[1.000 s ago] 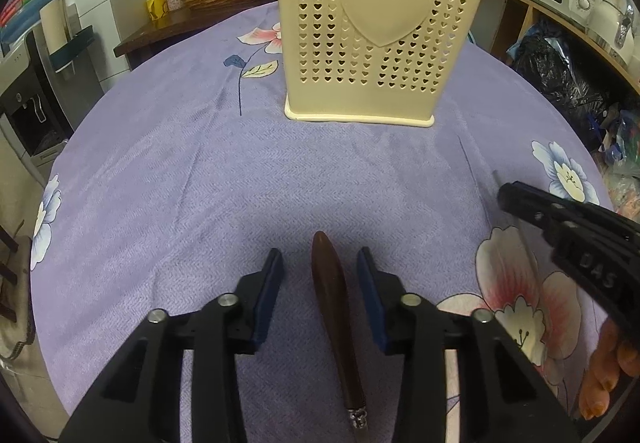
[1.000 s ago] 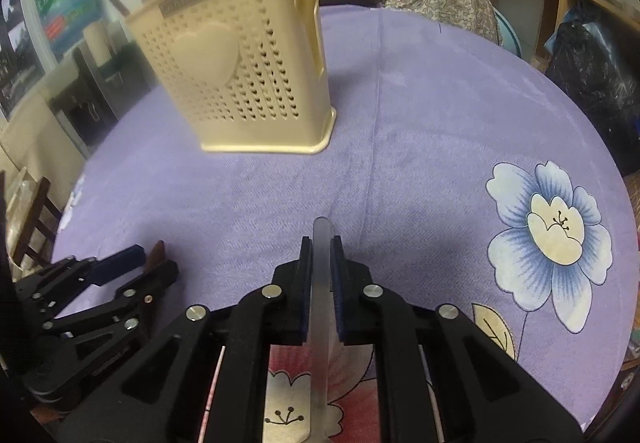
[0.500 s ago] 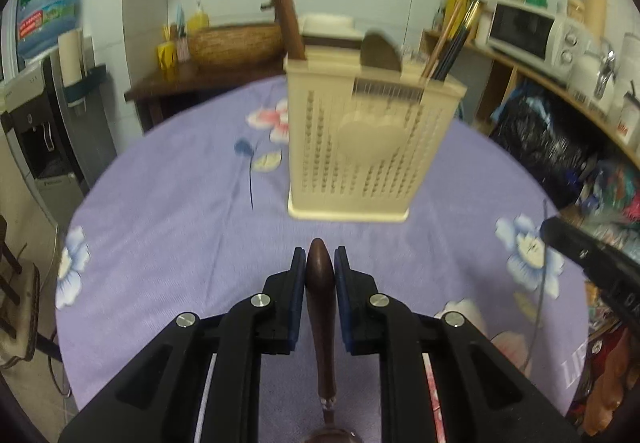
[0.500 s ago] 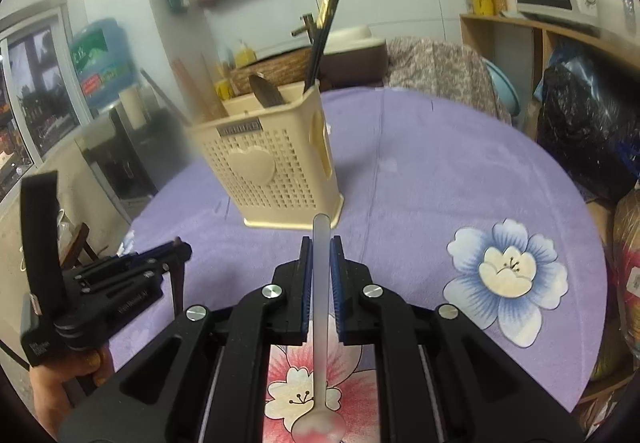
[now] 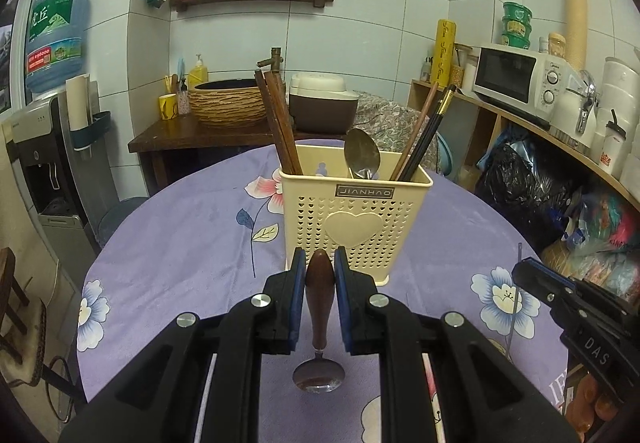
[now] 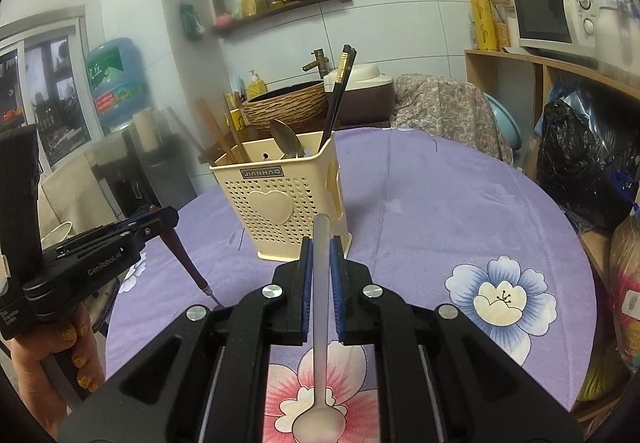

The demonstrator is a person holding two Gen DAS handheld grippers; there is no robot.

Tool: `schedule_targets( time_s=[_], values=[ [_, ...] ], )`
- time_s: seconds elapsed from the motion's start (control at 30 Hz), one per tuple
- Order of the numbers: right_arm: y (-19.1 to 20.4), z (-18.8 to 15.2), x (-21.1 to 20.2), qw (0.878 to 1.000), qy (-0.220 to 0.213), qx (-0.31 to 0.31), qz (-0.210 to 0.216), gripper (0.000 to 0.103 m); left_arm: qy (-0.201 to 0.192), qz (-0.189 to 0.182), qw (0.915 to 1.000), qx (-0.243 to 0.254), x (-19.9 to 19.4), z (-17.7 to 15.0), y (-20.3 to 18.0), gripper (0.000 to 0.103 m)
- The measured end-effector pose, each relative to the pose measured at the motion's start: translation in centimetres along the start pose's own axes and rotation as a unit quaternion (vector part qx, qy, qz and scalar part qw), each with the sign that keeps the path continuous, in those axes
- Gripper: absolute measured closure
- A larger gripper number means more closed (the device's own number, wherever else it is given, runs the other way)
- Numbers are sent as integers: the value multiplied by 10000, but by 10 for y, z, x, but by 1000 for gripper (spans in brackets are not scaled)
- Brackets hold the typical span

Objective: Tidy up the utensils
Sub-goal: 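Lift both spoons with both grippers and carry them above the cream holder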

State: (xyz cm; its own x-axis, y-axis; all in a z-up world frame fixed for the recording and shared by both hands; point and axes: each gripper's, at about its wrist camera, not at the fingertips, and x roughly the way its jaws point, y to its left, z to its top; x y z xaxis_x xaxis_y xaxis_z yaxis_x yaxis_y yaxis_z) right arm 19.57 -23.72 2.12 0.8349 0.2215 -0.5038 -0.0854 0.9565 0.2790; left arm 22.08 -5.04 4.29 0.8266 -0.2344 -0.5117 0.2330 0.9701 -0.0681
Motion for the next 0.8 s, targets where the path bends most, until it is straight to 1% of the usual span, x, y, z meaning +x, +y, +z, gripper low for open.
schedule_targets(
  time_s=[0.4,0.8],
  values=[
    [-7,-6,14,9998,162,140,40,93,-33,-5,10000,61,-2,5,1,88],
    [-5,-9,11,9999,143,86,16,94,-49,-4,10000,52,-4,5,4,88]
  ],
)
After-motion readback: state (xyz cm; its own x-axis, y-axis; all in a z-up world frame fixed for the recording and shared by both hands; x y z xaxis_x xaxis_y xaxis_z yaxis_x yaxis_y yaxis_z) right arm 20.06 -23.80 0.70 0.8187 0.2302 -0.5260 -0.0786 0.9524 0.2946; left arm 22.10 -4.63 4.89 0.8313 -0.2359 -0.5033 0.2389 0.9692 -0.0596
